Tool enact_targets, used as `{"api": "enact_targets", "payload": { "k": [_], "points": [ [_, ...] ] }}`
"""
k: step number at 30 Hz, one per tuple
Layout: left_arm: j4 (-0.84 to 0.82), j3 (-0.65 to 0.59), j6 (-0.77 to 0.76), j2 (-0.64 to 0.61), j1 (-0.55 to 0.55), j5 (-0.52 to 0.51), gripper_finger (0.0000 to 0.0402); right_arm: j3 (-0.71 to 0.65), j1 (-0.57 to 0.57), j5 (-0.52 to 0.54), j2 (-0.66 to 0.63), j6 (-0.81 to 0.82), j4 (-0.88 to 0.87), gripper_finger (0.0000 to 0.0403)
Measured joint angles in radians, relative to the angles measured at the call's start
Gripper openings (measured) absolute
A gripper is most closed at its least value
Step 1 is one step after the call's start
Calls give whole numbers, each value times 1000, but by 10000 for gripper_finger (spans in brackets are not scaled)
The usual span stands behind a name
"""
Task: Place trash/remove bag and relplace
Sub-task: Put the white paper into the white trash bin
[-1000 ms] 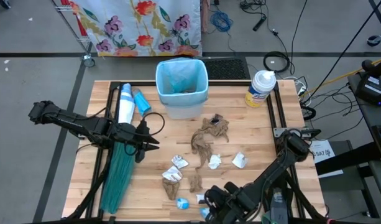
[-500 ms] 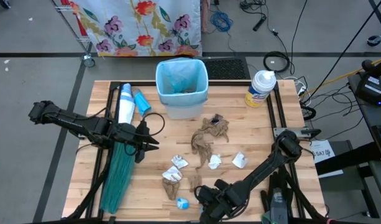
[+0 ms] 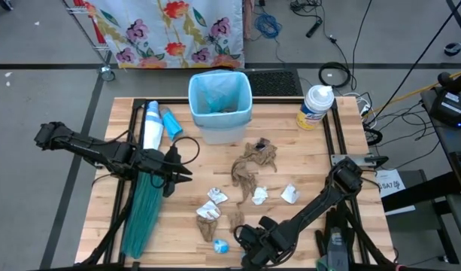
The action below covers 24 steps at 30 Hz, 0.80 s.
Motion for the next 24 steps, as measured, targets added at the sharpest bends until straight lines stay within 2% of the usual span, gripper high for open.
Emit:
{"api": "enact_targets", "payload": {
  "k": [4, 8, 10, 13, 20, 24],
  "points": [
    [0, 0, 0, 0, 0, 0, 108, 0, 0, -6, 13, -12, -7, 103],
    [1, 0, -2, 0, 0, 0, 108, -1, -3, -10, 7, -4, -23, 31],
    [2, 0, -2, 0, 0, 0, 109, -1, -12, -7, -9, 17, -71, 9],
    [3, 0, -2, 0, 0, 0, 108, -1, -40, 1, -55, 51, -124, 7],
    [5, 0, -2, 0, 0, 0, 109, -1, -103, 27, -188, -13, -185, 1],
    [4, 0, -6, 0, 0, 0, 109, -1, -146, 106, -288, -58, -244, 0]
  ]
}}
